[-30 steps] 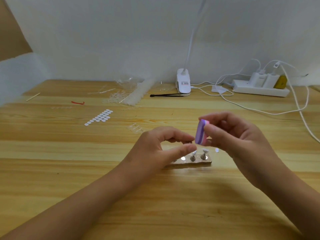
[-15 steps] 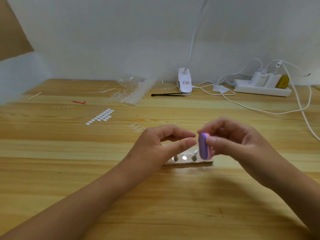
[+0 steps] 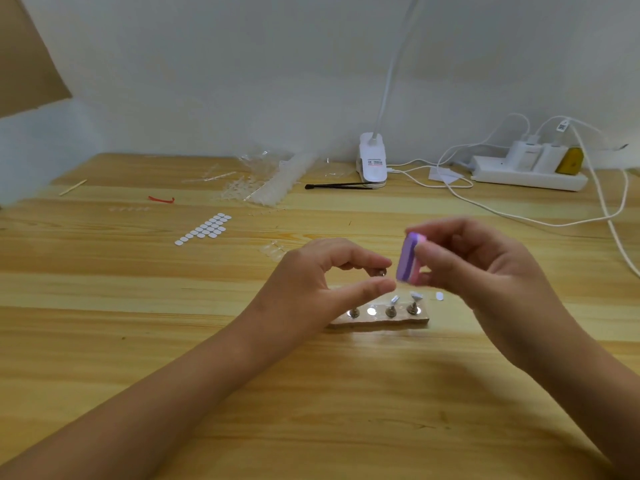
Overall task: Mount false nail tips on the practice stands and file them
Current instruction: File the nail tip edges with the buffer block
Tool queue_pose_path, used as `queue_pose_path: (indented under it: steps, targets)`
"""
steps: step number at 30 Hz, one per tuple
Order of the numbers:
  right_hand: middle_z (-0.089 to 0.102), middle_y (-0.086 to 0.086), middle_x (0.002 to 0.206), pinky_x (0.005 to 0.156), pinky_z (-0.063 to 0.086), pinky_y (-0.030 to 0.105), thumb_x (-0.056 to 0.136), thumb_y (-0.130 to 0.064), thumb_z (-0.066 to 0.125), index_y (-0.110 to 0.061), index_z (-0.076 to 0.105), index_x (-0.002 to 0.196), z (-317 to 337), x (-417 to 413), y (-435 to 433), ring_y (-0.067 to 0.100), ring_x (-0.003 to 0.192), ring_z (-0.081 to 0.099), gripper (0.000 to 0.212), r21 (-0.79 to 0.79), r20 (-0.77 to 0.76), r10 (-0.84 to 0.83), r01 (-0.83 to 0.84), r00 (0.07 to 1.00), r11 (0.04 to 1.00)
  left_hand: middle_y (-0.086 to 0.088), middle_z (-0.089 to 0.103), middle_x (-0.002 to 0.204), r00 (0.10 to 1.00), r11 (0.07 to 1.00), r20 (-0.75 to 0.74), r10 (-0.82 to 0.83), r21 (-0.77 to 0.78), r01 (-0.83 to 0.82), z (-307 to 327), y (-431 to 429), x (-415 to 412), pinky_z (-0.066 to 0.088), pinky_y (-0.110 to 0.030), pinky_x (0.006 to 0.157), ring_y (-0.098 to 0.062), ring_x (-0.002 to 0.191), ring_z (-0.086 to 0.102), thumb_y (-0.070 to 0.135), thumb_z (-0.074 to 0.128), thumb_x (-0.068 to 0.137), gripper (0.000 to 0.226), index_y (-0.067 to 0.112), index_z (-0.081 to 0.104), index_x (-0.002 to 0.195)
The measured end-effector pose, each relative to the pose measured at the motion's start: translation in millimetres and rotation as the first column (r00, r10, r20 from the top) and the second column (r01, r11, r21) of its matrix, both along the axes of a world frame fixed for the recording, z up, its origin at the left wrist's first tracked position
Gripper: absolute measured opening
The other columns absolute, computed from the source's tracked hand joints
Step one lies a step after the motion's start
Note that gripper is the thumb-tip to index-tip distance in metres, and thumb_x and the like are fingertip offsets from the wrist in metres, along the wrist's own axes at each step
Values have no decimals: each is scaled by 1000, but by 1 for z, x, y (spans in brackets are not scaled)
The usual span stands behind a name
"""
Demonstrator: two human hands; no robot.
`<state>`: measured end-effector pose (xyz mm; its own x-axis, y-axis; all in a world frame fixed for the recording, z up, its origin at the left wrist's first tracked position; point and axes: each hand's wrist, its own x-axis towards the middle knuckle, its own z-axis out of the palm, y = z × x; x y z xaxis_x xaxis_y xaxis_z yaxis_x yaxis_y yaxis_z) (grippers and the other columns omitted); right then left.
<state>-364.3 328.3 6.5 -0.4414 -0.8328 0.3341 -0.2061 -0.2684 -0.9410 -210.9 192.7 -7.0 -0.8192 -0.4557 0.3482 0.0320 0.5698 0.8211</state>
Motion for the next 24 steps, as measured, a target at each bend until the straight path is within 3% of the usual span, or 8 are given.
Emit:
queue_pose_path:
  steps: [3, 6, 9, 11, 15, 20, 24]
  targets:
    - [70, -3, 86, 74, 57, 25, 75, -31, 70, -22, 71, 99, 1, -9, 2, 15, 82, 70, 26, -54, 68, -45, 49, 997, 997, 19, 72, 99, 1000, 1000, -6, -16, -12, 16, 0, 2, 1, 47, -15, 91, -2, 104, 63, 44, 71, 78, 30, 32, 72, 105]
    - [69, -3, 87, 74, 57, 26, 79, -25, 72, -24, 71, 101, 2, -11, 7, 18, 82, 71, 21, -23, 51, 19, -18, 998, 1000, 12, 74, 101, 998, 974, -62, -12, 224, 26, 2, 0, 1, 50, -23, 95, -5, 103, 67, 38, 75, 74, 35, 29, 72, 108]
    - [70, 1, 89, 73, 59, 31, 78, -23, 74, -21, 69, 97, 0, -2, 7, 19, 83, 71, 20, 39, -38, 93, -92, 995, 995, 6, 76, 100, 996, 914, -91, -13, 402, 49, 3, -1, 0, 52, -16, 84, -7, 98, 70, 35, 74, 73, 32, 24, 74, 103]
    - [71, 6, 92, 75, 60, 34, 77, -22, 74, -18, 68, 96, 0, 4, 7, 20, 87, 70, 21, 66, -86, 107, -102, 991, 993, 4, 76, 101, 997, 907, -75, -28, 417, 57, 3, 0, -1, 52, -14, 83, -8, 98, 71, 34, 73, 75, 31, 20, 75, 104]
    - [72, 6, 89, 75, 59, 29, 72, -25, 74, -19, 70, 92, 0, 7, 5, 21, 84, 71, 22, -53, 42, 16, -14, 999, 999, 4, 76, 101, 997, 903, -67, -28, 425, 54, 2, 3, -2, 53, -16, 84, -8, 97, 71, 37, 72, 77, 31, 21, 74, 103]
    - [73, 6, 89, 76, 59, 32, 72, -29, 77, -22, 69, 90, -7, 13, 0, 22, 86, 72, 21, -10, 54, 45, -44, 998, 999, 0, 76, 102, 998, 893, -66, -19, 448, 47, -2, 3, -4, 54, -22, 90, -13, 99, 71, 35, 71, 79, 32, 17, 74, 105]
    - [74, 7, 89, 76, 59, 32, 71, -29, 75, -20, 70, 90, -6, 13, 0, 25, 86, 73, 22, -62, 138, 8, 0, 990, 998, 3, 77, 100, 995, 875, -102, -2, 481, 51, 0, 3, -3, 51, -14, 83, -10, 97, 71, 37, 72, 77, 29, 20, 76, 101]
